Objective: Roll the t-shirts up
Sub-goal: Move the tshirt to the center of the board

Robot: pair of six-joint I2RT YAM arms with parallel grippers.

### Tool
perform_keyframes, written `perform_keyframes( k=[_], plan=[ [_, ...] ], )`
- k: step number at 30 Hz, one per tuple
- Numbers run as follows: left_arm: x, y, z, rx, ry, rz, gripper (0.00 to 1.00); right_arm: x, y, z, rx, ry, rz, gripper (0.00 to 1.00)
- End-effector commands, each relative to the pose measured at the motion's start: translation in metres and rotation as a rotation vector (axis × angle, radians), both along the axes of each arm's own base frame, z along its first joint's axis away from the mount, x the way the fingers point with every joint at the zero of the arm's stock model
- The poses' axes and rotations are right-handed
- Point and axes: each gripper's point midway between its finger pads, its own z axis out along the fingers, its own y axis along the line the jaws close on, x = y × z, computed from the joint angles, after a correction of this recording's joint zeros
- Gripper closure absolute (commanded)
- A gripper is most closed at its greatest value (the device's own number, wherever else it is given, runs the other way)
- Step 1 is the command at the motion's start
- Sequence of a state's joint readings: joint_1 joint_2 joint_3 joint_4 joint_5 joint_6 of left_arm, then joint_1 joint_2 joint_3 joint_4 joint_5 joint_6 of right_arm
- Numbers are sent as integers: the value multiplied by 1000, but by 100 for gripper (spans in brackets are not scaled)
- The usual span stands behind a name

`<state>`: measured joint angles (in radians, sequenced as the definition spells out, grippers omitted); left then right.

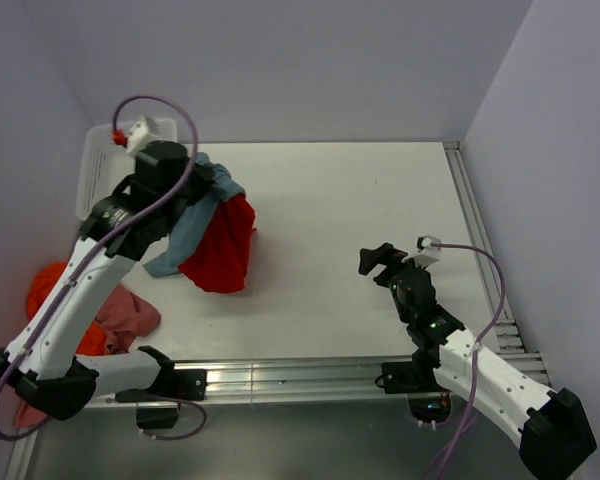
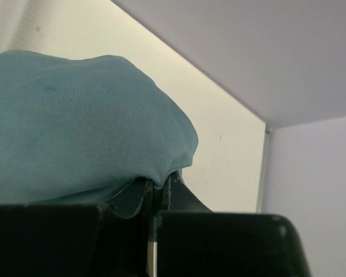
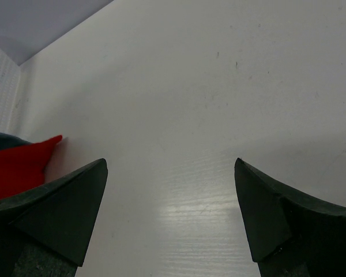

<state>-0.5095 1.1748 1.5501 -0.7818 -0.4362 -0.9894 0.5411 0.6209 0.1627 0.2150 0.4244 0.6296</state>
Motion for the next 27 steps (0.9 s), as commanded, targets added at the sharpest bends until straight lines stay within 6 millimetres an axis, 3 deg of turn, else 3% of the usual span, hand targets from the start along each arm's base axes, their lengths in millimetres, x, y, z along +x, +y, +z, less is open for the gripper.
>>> perform_keyframes(
  k=[1,5,9,10,12,17,20,22,27],
  plan=[
    [2,-30,54,-41,-175,36,100,6,3,25,17,-56,-2,3],
    [11,-70,58,41,-182,-28,100,5,2,26,17,-61,-3,3],
    [22,-90,73,86,-254,-100,100,6,3,26,16,-58,-1,3],
    [26,-97,86,70,-312,-120,100,6,2,26,15,-57,-3,3],
    [28,-101,95,133,-364,-157,100,5,2,26,16,-58,-1,3],
    [41,-83,132,231,-470,-59,100,5,2,27,18,-61,-1,3],
    [40,-79,144,250,-484,-68,100,5,1,28,19,-64,-4,3],
    [32,-74,153,237,-487,-77,100,5,1,28,19,-66,-4,3],
    [-3,-52,152,170,-475,-112,100,5,3,27,20,-64,5,3]
  ],
)
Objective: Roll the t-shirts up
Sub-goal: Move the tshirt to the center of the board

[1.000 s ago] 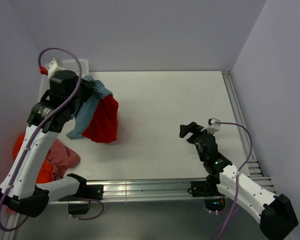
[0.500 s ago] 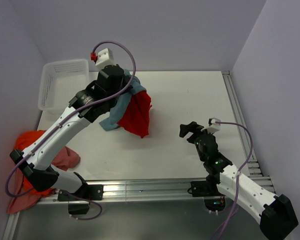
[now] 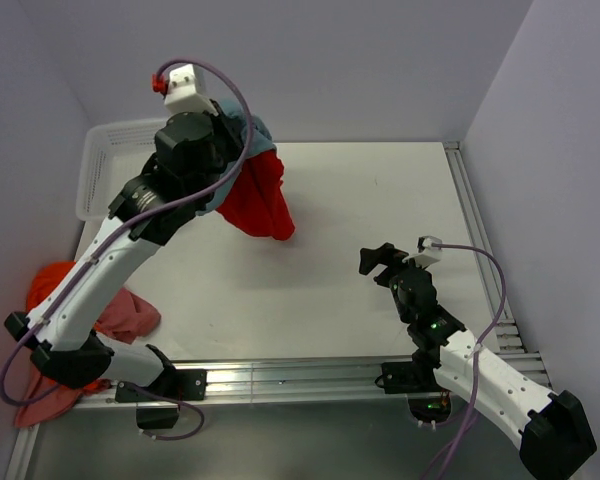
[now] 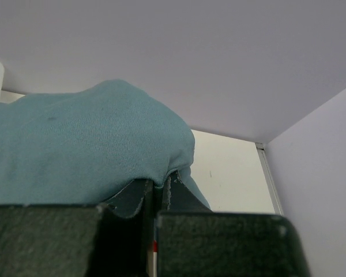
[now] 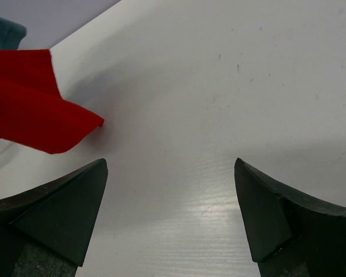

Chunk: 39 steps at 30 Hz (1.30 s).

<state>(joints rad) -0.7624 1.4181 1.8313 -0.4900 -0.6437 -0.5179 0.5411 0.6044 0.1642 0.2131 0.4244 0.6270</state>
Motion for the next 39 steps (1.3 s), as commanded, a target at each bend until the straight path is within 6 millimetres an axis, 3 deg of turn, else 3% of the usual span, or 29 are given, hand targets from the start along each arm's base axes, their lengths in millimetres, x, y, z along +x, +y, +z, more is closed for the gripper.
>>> perform_keyframes(
  k=[1,7,14,16,17,18,19,23,24,28,29,30,33,36,37,38,39],
  plan=[
    [-43,37,61,-158,-137,-12,100,5,4,22,15,-50,7,3],
    [-80,79,36,-141,-57,32,100,4,4,23,15,-53,9,4],
    [-103,126,-22,19,131,178,98,4,5,24,17,-57,19,4],
    [-106,138,-39,63,184,242,90,4,6,23,15,-53,22,4],
    [-105,136,-47,80,200,240,86,4,7,23,17,-54,25,4],
    [-104,134,-51,99,207,222,74,3,11,22,17,-52,52,4],
    [-103,128,-51,89,201,198,73,3,15,23,16,-56,77,4],
    [-101,103,-58,46,205,86,59,-4,48,34,20,-130,276,3],
    [-100,101,-60,39,207,82,50,-4,52,36,22,-135,299,3],
    [-97,102,-76,52,235,111,50,-8,80,32,14,-112,452,7],
    [-97,104,-80,53,245,125,50,-10,90,36,19,-118,507,13],
    [-97,107,-84,60,250,143,49,-10,98,26,11,-79,545,14],
    [-96,109,-100,70,274,156,37,-14,124,19,2,-41,668,16],
    [-90,107,-120,91,324,126,35,-22,159,25,-6,-16,767,18],
    [-85,114,-131,100,350,149,35,-33,176,10,-15,52,819,18],
    [-82,117,-137,109,364,148,34,-31,192,27,-3,34,838,18],
    [-77,118,-139,96,361,146,34,-29,200,26,-17,51,814,18]
  ],
)
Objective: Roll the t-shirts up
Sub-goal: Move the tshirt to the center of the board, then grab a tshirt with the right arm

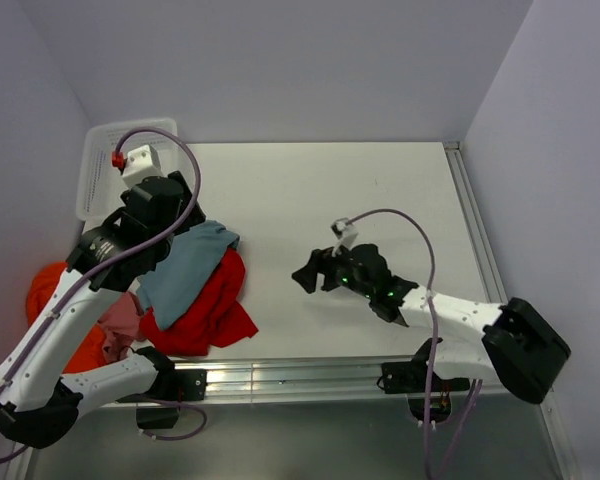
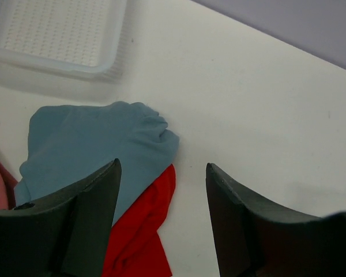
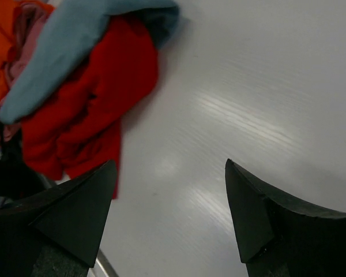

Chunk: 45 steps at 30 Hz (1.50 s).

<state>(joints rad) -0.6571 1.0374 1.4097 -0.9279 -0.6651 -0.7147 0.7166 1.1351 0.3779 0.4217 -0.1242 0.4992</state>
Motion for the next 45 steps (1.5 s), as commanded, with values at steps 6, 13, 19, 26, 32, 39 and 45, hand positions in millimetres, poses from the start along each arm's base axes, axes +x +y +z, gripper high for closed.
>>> perform_keyframes(
  k=[6,13,19,26,32,39,45],
  plan=[
    [27,19,-40,-51,44,-14,35,-18,122,31,53,80,130,18],
    [35,21,-65,-49,96,-38,37,-5,174,0,14,130,145,19],
    [37,21,-71,-61,103,-52,37,3,201,-28,-34,175,149,23],
    [42,14,-85,-67,129,-82,38,1,202,-21,-30,167,149,100],
    [47,2,-97,-80,156,-135,40,-14,150,40,56,40,105,100],
    [55,-23,-112,-156,165,-219,43,-37,99,31,-13,56,84,100],
    [67,-41,-140,-182,226,-260,45,-53,87,6,-20,110,107,100]
  ],
)
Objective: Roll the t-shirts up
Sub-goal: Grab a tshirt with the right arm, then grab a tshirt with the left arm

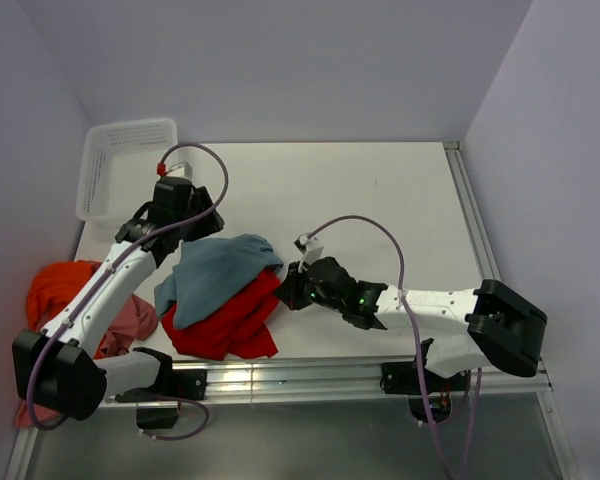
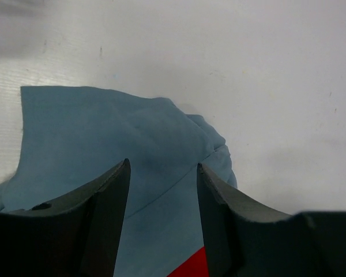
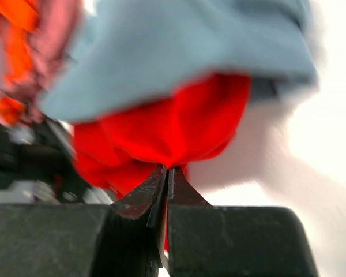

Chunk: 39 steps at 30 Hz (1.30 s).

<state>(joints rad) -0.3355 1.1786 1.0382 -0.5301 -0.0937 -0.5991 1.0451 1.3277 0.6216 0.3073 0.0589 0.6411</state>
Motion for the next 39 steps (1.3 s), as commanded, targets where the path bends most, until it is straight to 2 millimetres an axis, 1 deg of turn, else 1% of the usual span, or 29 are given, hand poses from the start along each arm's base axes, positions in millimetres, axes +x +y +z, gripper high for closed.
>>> perform_keyframes(
  k=[1,5,6,7,10,12,15,16,18,19,21,23,25,26,27,28,29,30,31,32,33,34,35,36,37,39],
  plan=[
    [11,-20,-4,-56,-15,-52,45,-9,-7,-14,-18,26,7,100],
    [15,-41,-20,-58,13,-107,44,-11,-6,-23,-16,37,17,100],
    [17,-42,-21,-52,14,-103,42,-10,-6,-27,-26,41,14,100],
    [17,-48,-26,-50,26,-109,41,-10,-6,-28,-28,39,16,100],
    [19,-62,-29,-63,22,-139,39,-11,-5,-34,-40,45,19,100],
    [21,-68,-30,-68,19,-149,38,-11,-4,-34,-36,49,20,100],
    [24,-78,-37,-65,30,-161,40,-11,-4,-35,-33,51,25,100],
    [24,-83,-43,-61,39,-173,41,-12,-3,-35,-31,52,26,100],
    [28,-88,-45,-74,31,-183,43,-11,-4,-35,-32,53,25,100],
    [30,-90,-52,-72,44,-188,44,-11,-4,-35,-32,53,25,100],
    [31,-95,-54,-79,49,-203,49,-11,-4,-36,-37,53,20,100],
    [31,-96,-61,-70,70,-205,55,-11,-5,-36,-39,53,18,100],
    [33,-96,-63,-64,81,-200,71,-10,-6,-36,-42,51,15,100],
    [34,-90,-67,-39,93,-175,81,-10,-6,-36,-43,51,14,100],
    [36,-87,-66,-27,94,-160,100,-11,-6,-34,-40,48,14,100],
    [36,-84,-64,-14,91,-140,100,-10,-6,-33,-38,48,11,100],
    [37,-74,-64,15,91,-100,100,-10,-8,-33,-39,48,6,100],
    [36,-70,-61,25,84,-81,100,-10,-9,-30,-34,45,-1,100],
    [35,-64,-49,18,56,-45,100,-6,-12,-29,-37,35,-25,100],
    [35,-51,-43,45,39,19,100,-5,-17,-31,-43,32,-46,100],
    [33,-42,-37,51,22,62,99,-1,-22,-24,-25,23,-86,100],
    [28,-33,-14,26,-33,102,100,2,-27,-21,-18,20,-119,100],
    [22,-25,-7,34,-45,130,100,7,-40,-26,-33,10,-179,100],
    [16,-8,17,31,-111,197,100,10,-46,-11,9,-7,-216,100],
    [11,1,28,31,-136,226,100,10,-54,-12,1,-11,-242,100],
    [-1,24,42,60,-163,286,100,19,-66,3,21,-50,-309,100]
  ],
)
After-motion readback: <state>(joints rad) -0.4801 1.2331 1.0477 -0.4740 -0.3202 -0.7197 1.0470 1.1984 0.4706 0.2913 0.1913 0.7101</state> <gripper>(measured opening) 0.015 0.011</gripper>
